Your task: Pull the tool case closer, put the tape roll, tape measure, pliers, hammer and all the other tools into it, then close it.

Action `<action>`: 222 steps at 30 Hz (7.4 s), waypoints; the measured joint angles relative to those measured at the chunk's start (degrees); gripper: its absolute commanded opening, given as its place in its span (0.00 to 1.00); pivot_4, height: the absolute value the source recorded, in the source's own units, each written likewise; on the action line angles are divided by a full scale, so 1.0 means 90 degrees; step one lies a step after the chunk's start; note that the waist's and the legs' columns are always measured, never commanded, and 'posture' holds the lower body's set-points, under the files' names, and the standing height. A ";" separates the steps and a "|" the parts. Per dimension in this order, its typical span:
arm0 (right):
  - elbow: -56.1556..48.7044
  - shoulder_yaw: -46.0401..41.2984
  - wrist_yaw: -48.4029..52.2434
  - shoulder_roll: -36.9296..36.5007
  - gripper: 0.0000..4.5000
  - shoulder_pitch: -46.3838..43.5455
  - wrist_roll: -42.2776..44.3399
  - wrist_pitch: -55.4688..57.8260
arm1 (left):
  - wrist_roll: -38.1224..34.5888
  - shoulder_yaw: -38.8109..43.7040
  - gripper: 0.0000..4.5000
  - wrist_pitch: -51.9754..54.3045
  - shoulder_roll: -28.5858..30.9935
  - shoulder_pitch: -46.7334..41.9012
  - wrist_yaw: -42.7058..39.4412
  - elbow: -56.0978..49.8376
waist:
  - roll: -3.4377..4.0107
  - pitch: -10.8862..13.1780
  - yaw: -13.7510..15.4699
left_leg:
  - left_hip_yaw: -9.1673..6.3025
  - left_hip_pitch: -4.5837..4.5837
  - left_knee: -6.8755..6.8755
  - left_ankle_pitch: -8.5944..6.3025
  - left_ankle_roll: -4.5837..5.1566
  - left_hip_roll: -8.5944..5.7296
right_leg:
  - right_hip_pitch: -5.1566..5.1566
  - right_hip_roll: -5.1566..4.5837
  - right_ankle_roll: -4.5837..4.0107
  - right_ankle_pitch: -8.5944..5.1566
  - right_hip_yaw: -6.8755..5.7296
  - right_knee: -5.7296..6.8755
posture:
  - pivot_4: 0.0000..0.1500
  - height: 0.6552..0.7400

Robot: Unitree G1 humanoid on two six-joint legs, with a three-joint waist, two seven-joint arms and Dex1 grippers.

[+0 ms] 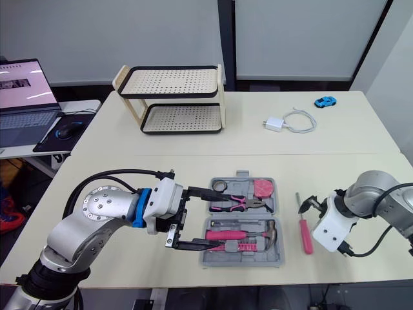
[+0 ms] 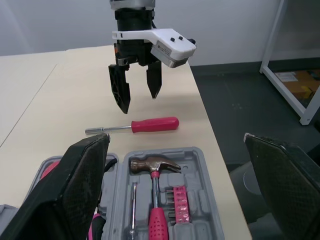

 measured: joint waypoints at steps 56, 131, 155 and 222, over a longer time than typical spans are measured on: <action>0.0422 0.0614 0.0067 0.0564 0.16 -0.0111 -0.0873 0.0311 | 0.0003 -0.0006 1.00 0.0291 0.0116 0.0169 0.0180 -0.0311 | 0.0000 0.0001 0.0011 | 0.0001 -0.0002 0.0003 0.0000 -0.0002 0.0003 | -0.0008 0.0008 -0.0003 0.0001 0.0013 0.0014 | 1.00 1.00; -0.4370 -0.3771 -0.4494 0.2062 1.00 0.3630 0.4047 1.2592 | 0.0121 -0.0112 1.00 0.0258 0.0111 0.0116 0.0039 -0.0250 | -0.0007 -0.0001 0.0050 | -0.0010 -0.0015 0.0005 -0.0017 0.0028 -0.0001 | -0.0010 0.0005 -0.0001 0.0000 0.0002 0.0013 | 1.00 1.00; -0.4124 -0.5532 -0.3194 0.2933 1.00 0.6276 0.4247 0.8301 | 0.0236 -0.0135 1.00 -0.0118 -0.0218 -0.0067 0.0054 0.0092 | -0.0006 -0.0002 0.0090 | -0.0007 0.0004 0.0004 -0.0017 0.0027 0.0001 | 0.0005 0.0007 -0.0001 0.0000 0.0007 0.0013 | 1.00 1.00; -0.6348 -0.0008 -0.3559 0.1803 0.14 0.0303 0.5004 1.3031 | -0.0276 0.1616 1.00 -0.1780 0.1180 0.2187 -0.1771 0.0862 | -0.0007 -0.0001 0.0043 | -0.0023 -0.0024 -0.0001 -0.0019 0.0024 -0.0002 | -0.0019 0.0002 -0.0004 0.0000 -0.0001 -0.0012 | 1.00 1.00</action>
